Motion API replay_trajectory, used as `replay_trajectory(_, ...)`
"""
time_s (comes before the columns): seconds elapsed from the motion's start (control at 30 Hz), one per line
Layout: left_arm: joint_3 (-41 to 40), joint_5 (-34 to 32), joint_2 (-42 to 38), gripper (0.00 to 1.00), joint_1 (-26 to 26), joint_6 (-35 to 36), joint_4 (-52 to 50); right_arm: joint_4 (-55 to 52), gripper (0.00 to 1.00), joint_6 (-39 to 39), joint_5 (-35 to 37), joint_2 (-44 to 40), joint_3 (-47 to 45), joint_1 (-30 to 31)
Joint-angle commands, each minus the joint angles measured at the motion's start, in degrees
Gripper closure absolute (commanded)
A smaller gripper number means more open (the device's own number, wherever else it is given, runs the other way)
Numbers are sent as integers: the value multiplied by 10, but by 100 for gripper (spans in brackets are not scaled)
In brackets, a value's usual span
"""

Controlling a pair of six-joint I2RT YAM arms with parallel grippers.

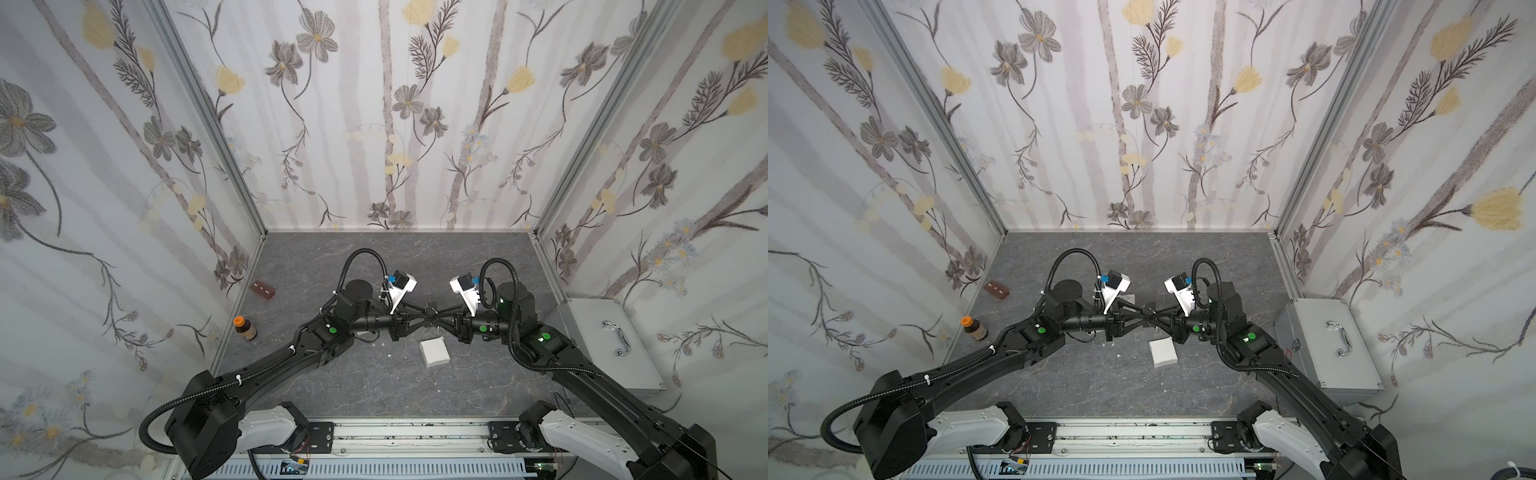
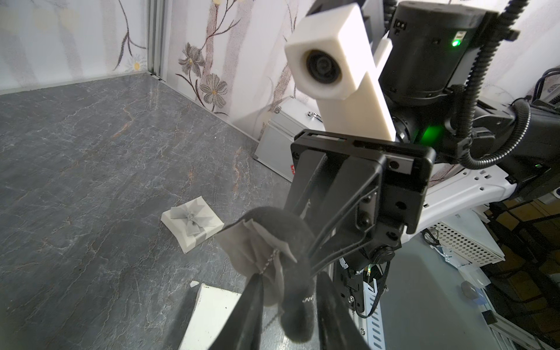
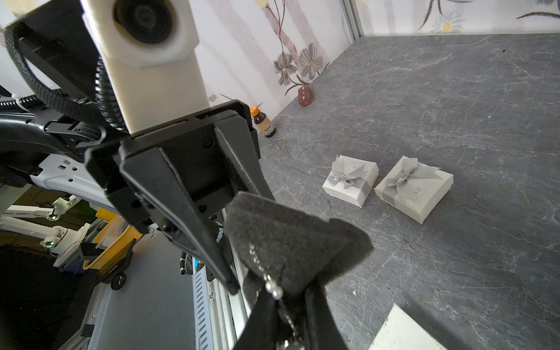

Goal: Take the necklace out of the lift-off lid jewelry box
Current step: Pick up the necklace from the inner lining.

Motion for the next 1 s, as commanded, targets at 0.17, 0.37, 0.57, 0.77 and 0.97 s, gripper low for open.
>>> replay_trajectory(0.17, 7, -15, 4, 84, 0, -12, 9, 36, 80, -9, -2, 2, 3, 1)
replay_trajectory(0.37, 8, -25, -12, 100, 0, 4, -22, 28, 59, -15, 3, -8, 2, -4)
replay_trajectory(0.57, -1, -34, -50, 100, 2, 39, -71, 54, 39, 2, -37, -54, -20, -45)
replay_trajectory(0.77, -9, 43, -71, 100, 6, 45, -56, 134, 32, 49, -107, -67, -44, -76)
replay_trajectory(0.97, -12, 69, -79, 100, 7, 36, -25, 194, 37, 77, -168, -52, -58, -76)
